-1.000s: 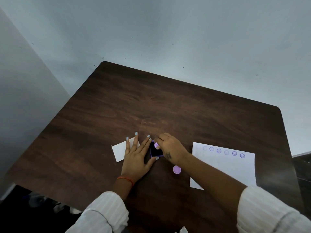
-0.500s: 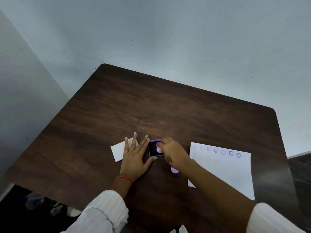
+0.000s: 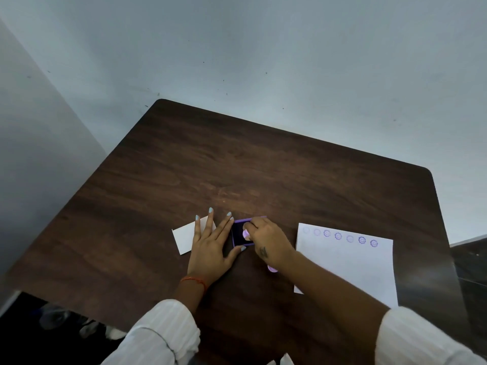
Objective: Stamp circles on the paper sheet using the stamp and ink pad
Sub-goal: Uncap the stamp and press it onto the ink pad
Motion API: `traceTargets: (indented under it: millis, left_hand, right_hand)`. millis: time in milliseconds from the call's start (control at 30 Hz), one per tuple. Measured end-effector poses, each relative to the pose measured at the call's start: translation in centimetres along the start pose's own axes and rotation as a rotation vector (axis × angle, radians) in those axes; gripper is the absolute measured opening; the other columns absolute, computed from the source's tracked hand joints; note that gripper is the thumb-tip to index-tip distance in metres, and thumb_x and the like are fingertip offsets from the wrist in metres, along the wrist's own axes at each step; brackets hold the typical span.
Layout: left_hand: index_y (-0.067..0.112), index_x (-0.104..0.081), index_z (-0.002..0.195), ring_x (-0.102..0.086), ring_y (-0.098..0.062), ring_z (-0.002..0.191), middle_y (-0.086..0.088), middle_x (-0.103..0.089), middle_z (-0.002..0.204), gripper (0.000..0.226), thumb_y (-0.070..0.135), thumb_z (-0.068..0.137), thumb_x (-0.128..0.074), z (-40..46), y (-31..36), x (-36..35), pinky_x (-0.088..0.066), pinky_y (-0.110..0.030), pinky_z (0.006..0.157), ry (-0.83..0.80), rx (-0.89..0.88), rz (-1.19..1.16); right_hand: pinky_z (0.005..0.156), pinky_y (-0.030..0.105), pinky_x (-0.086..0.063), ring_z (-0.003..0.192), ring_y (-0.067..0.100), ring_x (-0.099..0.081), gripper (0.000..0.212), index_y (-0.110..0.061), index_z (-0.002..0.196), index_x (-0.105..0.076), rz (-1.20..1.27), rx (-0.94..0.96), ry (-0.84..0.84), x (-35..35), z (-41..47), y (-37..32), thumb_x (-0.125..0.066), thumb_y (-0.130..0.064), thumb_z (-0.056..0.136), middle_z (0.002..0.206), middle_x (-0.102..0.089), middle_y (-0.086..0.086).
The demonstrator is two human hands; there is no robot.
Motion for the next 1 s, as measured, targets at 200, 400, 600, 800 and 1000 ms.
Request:
traceTargets:
  millis: [200,400,600,800,1000]
  left_hand:
    - [0.021,-0.029,0.142,-0.003,-0.026,0.145,0.004,-0.035,0.150,0.072,0.063,0.084,-0.035,0.1,0.1,0.2,0.014,-0.044,0.116,0.021,-0.011,0.008]
    - [0.020,-0.032,0.141,-0.004,-0.026,0.145,0.005,-0.037,0.149,0.071,0.063,0.084,-0.036,0.0,0.1,0.2,0.013,-0.043,0.117,0.027,-0.011,-0.009]
    - [0.021,-0.031,0.142,-0.006,-0.027,0.144,0.004,-0.039,0.148,0.072,0.064,0.084,-0.035,0.0,0.2,0.2,0.011,-0.045,0.116,0.015,0.000,0.016]
    - [0.023,-0.026,0.143,0.000,-0.024,0.145,0.005,-0.033,0.151,0.073,0.065,0.084,-0.033,0.0,0.0,0.0,0.019,-0.040,0.115,-0.004,0.006,0.017]
    - [0.023,-0.026,0.143,0.003,-0.023,0.145,0.005,-0.031,0.151,0.075,0.066,0.083,-0.031,0.1,0.1,0.0,0.015,-0.043,0.116,0.006,0.006,-0.009]
  right_hand:
    - [0.092,0.037,-0.044,0.112,0.030,-0.052,0.029,-0.004,0.114,-0.056,-0.019,0.047,-0.017,0.3,0.4,0.5,-0.053,-0.006,0.085,0.121,-0.057,0.017]
    - [0.082,0.026,-0.043,0.102,0.027,-0.058,0.022,-0.006,0.104,-0.064,0.235,-0.197,0.126,0.2,-0.1,-0.1,-0.059,-0.008,0.082,0.111,-0.063,0.014]
    - [0.081,0.032,-0.040,0.100,0.030,-0.056,0.020,-0.002,0.099,-0.065,0.160,-0.133,0.072,2.2,-0.1,2.7,-0.051,-0.005,0.085,0.105,-0.063,0.016]
    - [0.090,0.035,-0.043,0.111,0.029,-0.050,0.028,-0.003,0.117,-0.055,0.018,-0.117,0.051,1.0,-0.4,1.7,-0.047,-0.010,0.092,0.120,-0.058,0.017]
    - [0.095,0.036,-0.045,0.116,0.028,-0.049,0.039,-0.005,0.120,-0.051,0.038,-0.269,0.130,0.1,-0.3,0.7,-0.060,-0.005,0.082,0.124,-0.055,0.016]
Point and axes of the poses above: each hand's wrist, its own z-axis towards the middle knuckle, its own x-axis out of the back of the hand, y = z × x, the point moved 3 cm from there along z, towards the middle knuckle
